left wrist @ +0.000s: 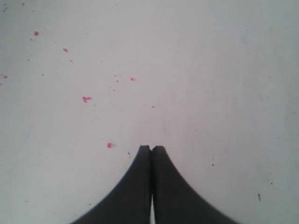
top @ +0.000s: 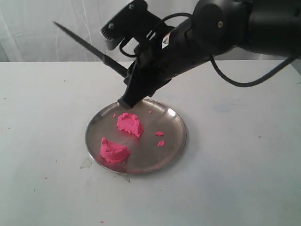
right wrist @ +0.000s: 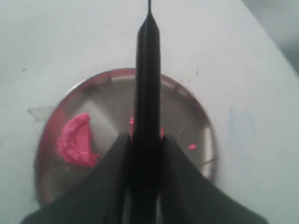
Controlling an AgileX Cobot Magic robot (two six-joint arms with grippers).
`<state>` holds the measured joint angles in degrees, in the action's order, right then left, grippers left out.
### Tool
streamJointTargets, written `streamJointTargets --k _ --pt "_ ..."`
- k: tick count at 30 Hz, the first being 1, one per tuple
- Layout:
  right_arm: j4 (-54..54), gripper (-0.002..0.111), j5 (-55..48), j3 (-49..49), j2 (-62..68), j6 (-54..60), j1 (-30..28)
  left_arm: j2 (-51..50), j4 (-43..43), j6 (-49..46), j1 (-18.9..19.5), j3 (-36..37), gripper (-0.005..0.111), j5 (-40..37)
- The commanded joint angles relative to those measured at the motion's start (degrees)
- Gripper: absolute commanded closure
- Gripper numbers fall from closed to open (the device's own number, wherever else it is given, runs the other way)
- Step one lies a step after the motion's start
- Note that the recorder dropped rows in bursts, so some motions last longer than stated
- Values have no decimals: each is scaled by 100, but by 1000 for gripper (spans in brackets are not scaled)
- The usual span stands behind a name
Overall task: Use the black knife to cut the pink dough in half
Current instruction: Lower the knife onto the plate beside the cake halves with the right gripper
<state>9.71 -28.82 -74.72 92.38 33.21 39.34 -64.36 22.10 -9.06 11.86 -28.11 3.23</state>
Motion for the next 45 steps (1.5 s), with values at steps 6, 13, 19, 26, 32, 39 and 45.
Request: streamJointTargets --k 6,13,19,26,32,39,45 --pt "-40 108 -433 11 186 -220 -380 30 99 172 6 30 107 -42" --pt "-715 108 -1146 11 1113 -1905 -1057 30 99 172 6 30 107 -378" --pt "-655 108 -1210 11 1645 -1823 -1194 30 99 172 6 30 107 -355" --pt "-449 108 -1180 11 1996 -1698 -1194 30 99 183 6 30 107 -113" --pt "795 108 -1448 11 2006 -577 -1194 30 99 224 6 30 107 -81" --pt "829 108 -1710 11 2006 -518 -1194 30 99 306 6 30 107 -167" --pt "804 108 -1273 11 2006 -644 -1194 30 99 306 6 30 107 -182"
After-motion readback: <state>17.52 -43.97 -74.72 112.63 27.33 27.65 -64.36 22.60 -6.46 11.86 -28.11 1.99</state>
